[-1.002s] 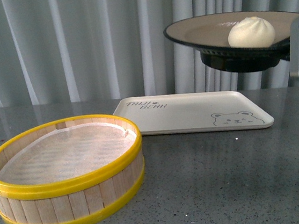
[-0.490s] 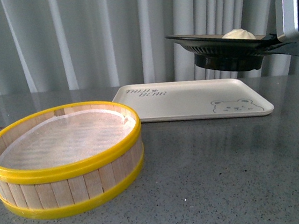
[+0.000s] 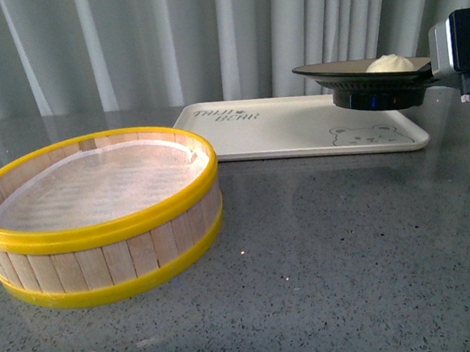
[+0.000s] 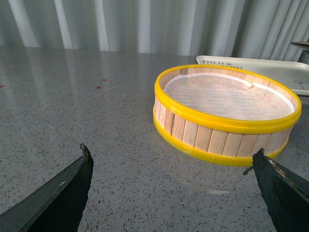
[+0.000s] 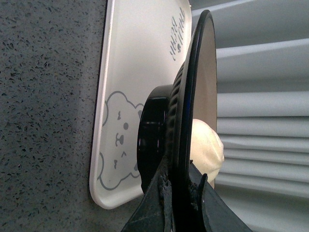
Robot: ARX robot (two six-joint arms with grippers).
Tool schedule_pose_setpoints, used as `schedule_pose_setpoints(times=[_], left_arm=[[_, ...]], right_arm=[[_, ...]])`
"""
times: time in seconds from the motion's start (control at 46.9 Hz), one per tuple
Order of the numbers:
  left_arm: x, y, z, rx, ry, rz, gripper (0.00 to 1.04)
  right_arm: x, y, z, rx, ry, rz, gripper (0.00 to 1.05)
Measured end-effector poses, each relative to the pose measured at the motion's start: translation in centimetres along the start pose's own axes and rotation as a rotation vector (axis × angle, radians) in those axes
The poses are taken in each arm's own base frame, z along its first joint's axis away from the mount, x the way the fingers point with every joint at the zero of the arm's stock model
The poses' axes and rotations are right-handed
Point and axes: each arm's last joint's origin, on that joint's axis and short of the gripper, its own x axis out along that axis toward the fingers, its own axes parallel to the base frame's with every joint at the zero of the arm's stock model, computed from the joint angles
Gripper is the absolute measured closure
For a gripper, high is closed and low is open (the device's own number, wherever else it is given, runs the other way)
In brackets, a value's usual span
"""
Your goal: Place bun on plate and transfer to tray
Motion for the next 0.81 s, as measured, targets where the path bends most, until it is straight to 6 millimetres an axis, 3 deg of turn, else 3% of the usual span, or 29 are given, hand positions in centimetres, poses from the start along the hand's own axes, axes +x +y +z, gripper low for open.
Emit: schedule_pose_setpoints(times=[0.448, 0.81], left_arm=[[0.0, 0.0, 0.0, 0.0, 0.0, 0.0, 0.07], [0.0, 0.0, 0.0, 0.0, 0.0, 0.0, 0.07]], right_arm=[[4.5, 0.4, -3.2, -0.032, -0.037, 0.068, 1.02], [7.2, -0.3, -4.1, -0.059, -0.053, 0.087, 1.02]])
